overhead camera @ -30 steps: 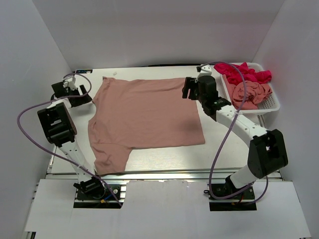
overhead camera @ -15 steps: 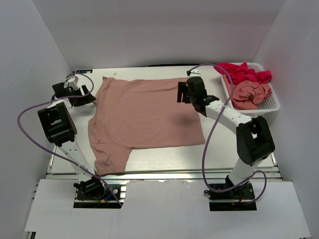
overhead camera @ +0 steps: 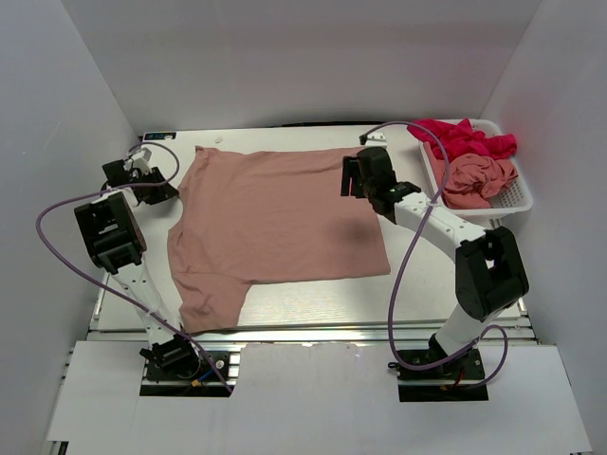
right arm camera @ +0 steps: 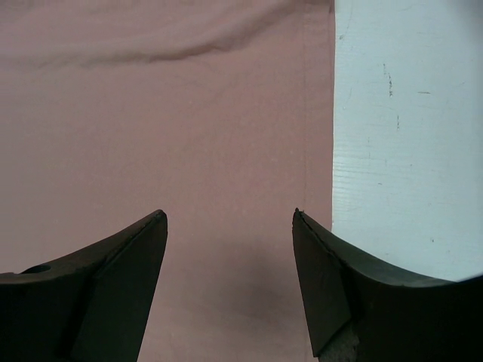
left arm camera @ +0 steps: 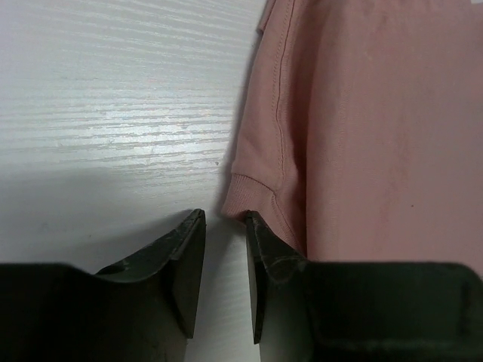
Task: Fold and stack the t-shirts
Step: Flatten out the tshirt
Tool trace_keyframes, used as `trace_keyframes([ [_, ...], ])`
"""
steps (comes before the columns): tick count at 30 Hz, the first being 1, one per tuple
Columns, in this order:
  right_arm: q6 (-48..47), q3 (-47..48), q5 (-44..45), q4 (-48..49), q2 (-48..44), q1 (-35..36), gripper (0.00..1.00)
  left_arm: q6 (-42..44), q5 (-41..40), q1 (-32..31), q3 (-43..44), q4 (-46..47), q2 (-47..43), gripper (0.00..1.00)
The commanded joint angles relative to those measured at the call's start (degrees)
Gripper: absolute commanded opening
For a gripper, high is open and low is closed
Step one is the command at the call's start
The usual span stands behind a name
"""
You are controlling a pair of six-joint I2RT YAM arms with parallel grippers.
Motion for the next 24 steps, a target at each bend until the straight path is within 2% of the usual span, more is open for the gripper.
trace_keyframes([
  [1, 0.23, 0.57, 1.76, 0.60, -1.73, 0.43, 0.72, 0.00, 1.99, 0.09, 2.35, 0.35, 0.02, 0.38],
  [19, -0.39, 1.11, 3.08, 0.78, 0.65, 0.43, 0.71, -3.35, 3.65, -0.34, 3.05, 2.64, 1.77, 0.38],
  [24, -0.30, 1.02, 2.46, 0.87, 0.47, 0.52, 0.70, -2.64, 2.95, -0.43, 3.14, 2.46, 2.48, 0.35],
])
